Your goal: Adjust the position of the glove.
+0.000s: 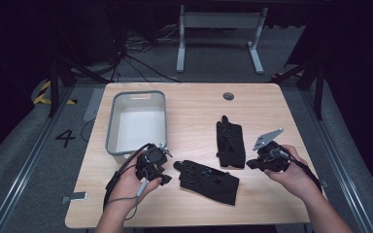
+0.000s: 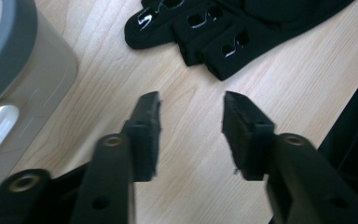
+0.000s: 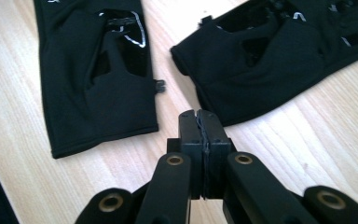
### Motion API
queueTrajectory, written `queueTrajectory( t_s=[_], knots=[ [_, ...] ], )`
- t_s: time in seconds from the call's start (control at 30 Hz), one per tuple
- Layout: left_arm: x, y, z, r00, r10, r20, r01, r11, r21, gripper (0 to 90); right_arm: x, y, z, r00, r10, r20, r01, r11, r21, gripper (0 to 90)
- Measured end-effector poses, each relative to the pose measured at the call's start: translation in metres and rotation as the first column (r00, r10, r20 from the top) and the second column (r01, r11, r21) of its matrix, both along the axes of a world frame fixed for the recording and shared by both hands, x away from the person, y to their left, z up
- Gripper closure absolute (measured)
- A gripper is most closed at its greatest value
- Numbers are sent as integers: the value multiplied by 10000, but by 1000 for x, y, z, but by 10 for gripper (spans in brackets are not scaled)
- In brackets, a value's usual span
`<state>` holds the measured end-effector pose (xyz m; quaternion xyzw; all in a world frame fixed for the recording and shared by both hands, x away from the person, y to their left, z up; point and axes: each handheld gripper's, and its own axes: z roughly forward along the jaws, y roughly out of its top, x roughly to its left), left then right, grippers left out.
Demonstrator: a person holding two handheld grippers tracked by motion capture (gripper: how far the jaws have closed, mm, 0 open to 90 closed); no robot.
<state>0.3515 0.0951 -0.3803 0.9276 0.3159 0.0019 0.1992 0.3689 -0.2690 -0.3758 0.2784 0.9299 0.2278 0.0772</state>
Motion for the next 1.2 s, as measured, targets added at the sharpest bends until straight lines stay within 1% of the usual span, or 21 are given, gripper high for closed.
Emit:
queueTrajectory(
  t_s=[0.13,0.2,0.23,0.27,0.3,0.33,0.4,0.43,0.47,0.5,0.53,0.57,0.63,0.7,0.73,0.83,0.87,1.0,1.03,1.17,1.2],
  knots=[
    [-1,-2,0,10000,-61,41,61,10000,-38,623,-4,6,-1,9998,201,-87,-201,9998,0,900],
    [-1,-4,3,10000,-95,18,95,9996,-257,617,-8,12,-2,9989,454,-120,-454,9990,23,900],
    [-1,-4,3,10000,-95,18,95,9996,-257,620,-8,12,-2,9989,454,-120,-454,9990,23,900],
    [-1,-7,3,9998,-141,-134,136,9994,-317,623,-11,17,-3,9984,549,-142,-548,9985,51,900],
    [-1,-7,3,9998,-141,-134,136,9994,-317,630,-11,17,-3,9984,549,-142,-548,9985,51,900],
    [-1,-11,2,9995,-308,-114,305,9993,-230,636,-13,21,-4,9976,656,-215,-654,9978,99,900],
    [-2,-14,1,9993,-358,-82,356,9991,-245,685,-16,24,-5,9967,791,-200,-790,9968,81,900],
    [-3,-16,-1,9994,-358,-19,357,9989,-319,685,-16,24,-5,9967,791,-200,-790,9968,81,900],
    [-5,-16,-3,9997,-260,4,260,9983,-522,800,-19,28,-7,9952,937,-283,-935,9956,83,900],
    [-7,-17,-5,9999,-57,134,69,9962,-864,846,-21,30,-8,9949,961,-314,-958,9954,96,900],
    [-7,-17,-5,9999,-57,134,69,9962,-864,878,-22,32,-9,9947,968,-332,-967,9953,60,900],
    [-7,-21,-7,9997,-250,-35,246,9957,-891,895,-23,33,-10,9938,1048,-376,-1046,9945,57,900],
    [-6,-26,-9,9996,-242,-144,226,9944,-1036,898,-24,36,-13,9927,1096,-512,-1096,9940,39,900],
    [-5,-28,-10,9995,-272,-188,251,9943,-1034,899,-25,38,-17,9911,1205,-573,-1207,9927,8,900],
    [-4,-34,-13,9989,-406,-231,379,9935,-1070,899,-25,39,-19,9903,1236,-638,-1238,9923,11,900],
    [-2,-43,-18,9973,-650,-327,612,9923,-1073,899,-28,42,-24,9889,1279,-753,-1284,9917,-18,900],
    [-2,-43,-18,9973,-650,-327,612,9923,-1073,899,-28,42,-24,9889,1279,-753,-1284,9917,-18,900],
    [0,-54,-25,9956,-834,-429,781,9904,-1137,900,-32,46,-30,9860,1406,-892,-1415,9899,-44,900],
    [2,-58,-27,9944,-951,-466,895,9899,-1099,899,-32,47,-31,9856,1418,-924,-1430,9897,-58,900],
    [3,-62,-30,9937,-1003,-503,944,9897,-1077,899,-33,50,-36,9842,1442,-1032,-1458,9893,-86,900],
    [5,-64,-32,9933,-1046,-500,994,9904,-961,899,-34,51,-39,9827,1488,-1098,-1506,9886,-76,899]
  ],
)
